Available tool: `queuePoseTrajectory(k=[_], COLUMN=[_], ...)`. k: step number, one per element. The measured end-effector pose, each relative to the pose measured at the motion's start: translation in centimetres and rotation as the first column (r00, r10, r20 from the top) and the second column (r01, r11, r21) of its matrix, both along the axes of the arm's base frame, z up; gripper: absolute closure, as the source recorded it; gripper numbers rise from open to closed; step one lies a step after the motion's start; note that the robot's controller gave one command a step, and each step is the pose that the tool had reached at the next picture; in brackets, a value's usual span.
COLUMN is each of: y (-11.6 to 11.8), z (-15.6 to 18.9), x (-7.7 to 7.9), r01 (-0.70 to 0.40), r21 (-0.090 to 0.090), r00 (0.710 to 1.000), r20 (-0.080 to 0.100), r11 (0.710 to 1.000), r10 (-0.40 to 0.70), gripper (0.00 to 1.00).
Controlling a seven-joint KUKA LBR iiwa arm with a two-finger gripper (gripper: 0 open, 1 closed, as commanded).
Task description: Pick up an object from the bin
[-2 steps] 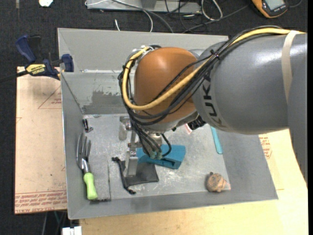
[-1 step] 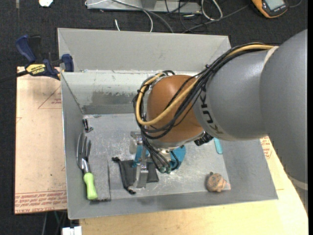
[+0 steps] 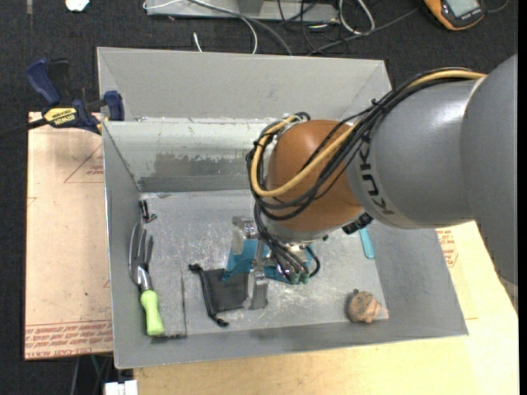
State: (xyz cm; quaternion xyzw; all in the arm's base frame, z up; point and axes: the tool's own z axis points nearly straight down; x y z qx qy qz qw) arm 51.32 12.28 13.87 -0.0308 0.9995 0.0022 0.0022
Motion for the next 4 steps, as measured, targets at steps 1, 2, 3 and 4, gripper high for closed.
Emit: queuePoseTrajectory(k=[1, 2, 3, 4], y=[-4.0, -6.2, -5.7, -5.7], z=[-1.5, -5.9, -6.8, -6.8], x=[0.6, 4.4, 4.0, 4.0], r01=[0.23, 0.042, 0.324, 0.325], r21=[-0.002, 0.006, -0.001, -0.001], r00=[0.973, 0.999, 0.946, 0.946], r20=[-0.006, 0.02, -0.001, -0.002], r11=[0.973, 0.999, 0.946, 0.946], r10=[-0.23, -0.042, -0.324, -0.325], gripper=[0.0, 0.0, 1.0, 1.0])
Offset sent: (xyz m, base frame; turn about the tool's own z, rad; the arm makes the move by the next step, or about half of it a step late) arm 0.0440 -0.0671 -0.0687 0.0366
